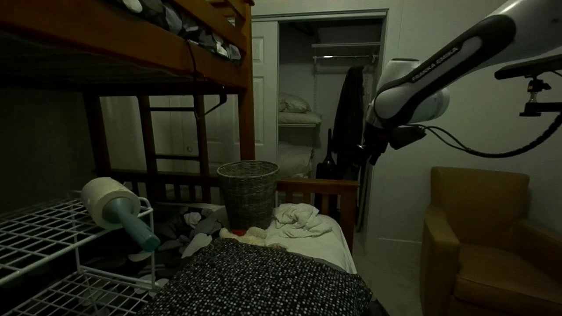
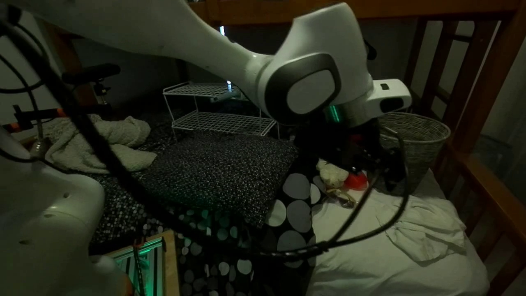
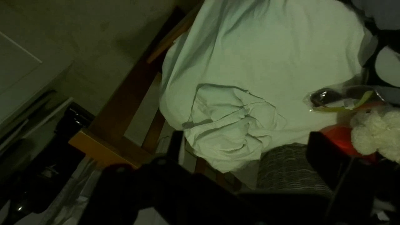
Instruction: Put the white beddings into the basket
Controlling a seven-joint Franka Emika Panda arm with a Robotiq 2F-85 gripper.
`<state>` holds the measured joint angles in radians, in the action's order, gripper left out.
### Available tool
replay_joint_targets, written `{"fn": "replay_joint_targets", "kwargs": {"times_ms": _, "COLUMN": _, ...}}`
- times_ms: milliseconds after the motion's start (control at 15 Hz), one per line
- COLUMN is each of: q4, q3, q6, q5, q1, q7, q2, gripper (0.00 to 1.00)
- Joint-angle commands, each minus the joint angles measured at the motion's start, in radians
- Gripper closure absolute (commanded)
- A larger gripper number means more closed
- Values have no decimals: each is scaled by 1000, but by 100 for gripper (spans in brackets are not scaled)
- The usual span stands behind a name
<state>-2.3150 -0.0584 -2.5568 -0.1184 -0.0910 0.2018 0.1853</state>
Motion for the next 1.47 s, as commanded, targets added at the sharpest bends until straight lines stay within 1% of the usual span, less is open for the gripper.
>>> {"fn": "replay_joint_targets", "kwargs": {"times_ms": 0, "q4": 47, "q3": -17, "q6": 4, "q5": 11, "q1": 10, "q7": 28, "q2": -62, "gripper": 0}}
{"fn": "replay_joint_targets", "kwargs": {"times_ms": 133, "q4": 125, "q3": -20, "q6": 2, "q5": 25, "q1": 6, "q7": 57, "q2": -168, "gripper": 0}}
{"fn": "replay_joint_targets", "kwargs": {"times_ms": 200, "q4": 148, "q3": -19, "q6": 2, "q5": 27, "q1": 6, "q7": 59, "q2": -197, "gripper": 0}}
{"fn": "replay_joint_targets", "kwargs": {"times_ms": 667, "q4": 169, "q3": -18, "q6": 4, "q5": 27, "q1": 9, "q7": 59, "q2": -207, "gripper": 0}}
{"fn": "replay_joint_targets", "kwargs": {"times_ms": 733, "q4": 230, "q3": -21, "q6": 84, "q5": 9, "q1": 9, "q7": -8, "q2": -250, "gripper": 0}}
{"fn": "replay_joint_targets", "kwargs": {"times_ms": 800, "q4": 313, "q3": -22, "q6": 153, "q5": -1, "q1": 8, "q7": -42, "q2": -325, "gripper": 0}}
{"fn": "replay_joint_targets", "kwargs": {"times_ms": 867, "q4": 397, "q3": -17, "q6": 181, "q5": 66, "q1": 7, "q7": 4, "q2": -408, "gripper": 0}}
{"fn": "replay_joint_targets", "kwargs": {"times_ms": 933, "q4": 440, "q3": -20, "q6": 234, "q5": 33, "q1": 7, "q7": -42, "q2": -438, "gripper": 0}}
{"fn": "replay_joint_targets", "kwargs": {"times_ms": 1000, "q4": 497, "q3": -12, "q6": 271, "q5": 73, "q1": 1, "q7": 13, "q2": -482, "gripper": 0}}
{"fn": "replay_joint_targets", "kwargs": {"times_ms": 1067, "q4": 555, "q3": -17, "q6": 329, "q5": 38, "q1": 3, "q7": -14, "q2": -530, "gripper": 0}}
{"fn": "replay_joint_targets", "kwargs": {"times_ms": 1133, "q4": 616, "q3": -16, "q6": 365, "q5": 36, "q1": -1, "q7": 1, "q2": -582, "gripper": 0}}
{"fn": "replay_joint_targets", "kwargs": {"times_ms": 1200, "q4": 677, "q3": -17, "q6": 382, "q5": 19, "q1": -2, "q7": 11, "q2": -630, "gripper": 0}}
{"fn": "replay_joint_targets", "kwargs": {"times_ms": 1400, "q4": 853, "q3": -27, "q6": 341, "q5": -41, "q1": 4, "q7": 3, "q2": -784, "gripper": 0}}
